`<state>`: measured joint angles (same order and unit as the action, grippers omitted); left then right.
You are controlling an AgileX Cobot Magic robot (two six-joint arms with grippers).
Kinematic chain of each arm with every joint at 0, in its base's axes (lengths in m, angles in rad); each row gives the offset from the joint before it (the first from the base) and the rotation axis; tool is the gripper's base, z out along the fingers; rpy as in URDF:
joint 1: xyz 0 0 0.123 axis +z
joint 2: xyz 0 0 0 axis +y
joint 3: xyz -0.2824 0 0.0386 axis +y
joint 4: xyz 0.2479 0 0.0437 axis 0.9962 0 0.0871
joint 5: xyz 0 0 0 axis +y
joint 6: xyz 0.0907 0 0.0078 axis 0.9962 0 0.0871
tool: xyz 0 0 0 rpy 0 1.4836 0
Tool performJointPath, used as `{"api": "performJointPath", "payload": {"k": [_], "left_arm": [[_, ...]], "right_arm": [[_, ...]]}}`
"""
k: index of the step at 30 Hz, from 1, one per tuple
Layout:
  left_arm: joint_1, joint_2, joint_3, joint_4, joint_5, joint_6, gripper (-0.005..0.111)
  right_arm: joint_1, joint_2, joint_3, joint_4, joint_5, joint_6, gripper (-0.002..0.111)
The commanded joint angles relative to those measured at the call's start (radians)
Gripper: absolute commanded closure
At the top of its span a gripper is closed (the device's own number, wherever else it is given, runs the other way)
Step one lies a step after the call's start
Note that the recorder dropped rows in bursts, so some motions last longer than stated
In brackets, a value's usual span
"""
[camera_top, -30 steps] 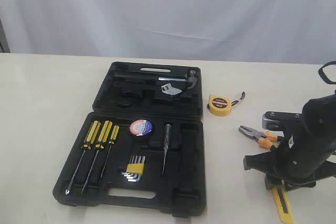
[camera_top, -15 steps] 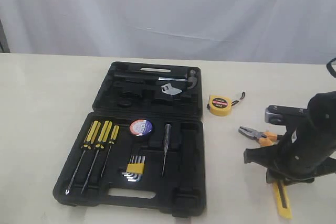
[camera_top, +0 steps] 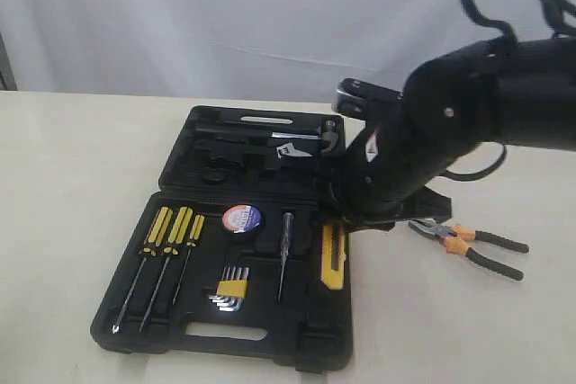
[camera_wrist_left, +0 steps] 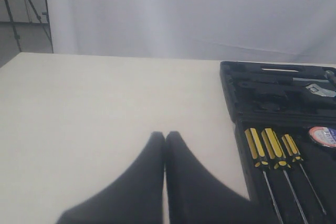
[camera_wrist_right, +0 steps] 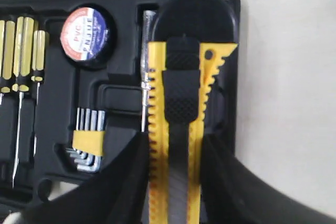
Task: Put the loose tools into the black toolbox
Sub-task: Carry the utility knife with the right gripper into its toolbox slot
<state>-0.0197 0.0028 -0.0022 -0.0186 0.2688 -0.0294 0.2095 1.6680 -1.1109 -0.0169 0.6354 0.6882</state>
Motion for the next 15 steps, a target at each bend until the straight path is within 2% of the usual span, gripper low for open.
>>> {"api": "performJointPath", "payload": {"k": [1,6,15], "left_arm": [[-0.002,-0.003,0.002,-0.002,0.0,-0.001,0.107],[-0.002,-0.003,0.002,-0.002,0.0,-0.001,0.107],[-0.002,-0.003,0.002,-0.002,0.0,-0.001,0.107]], "right_arm": [[0.03,0.126,-0.106,-0.153,0.057,0.164,0.109],[0.032,0.269,-0.199,-0.208,0.114,0.178,0.109],[0.054,0.33,-0.213,-0.221,0.115,0.178,0.108]]}}
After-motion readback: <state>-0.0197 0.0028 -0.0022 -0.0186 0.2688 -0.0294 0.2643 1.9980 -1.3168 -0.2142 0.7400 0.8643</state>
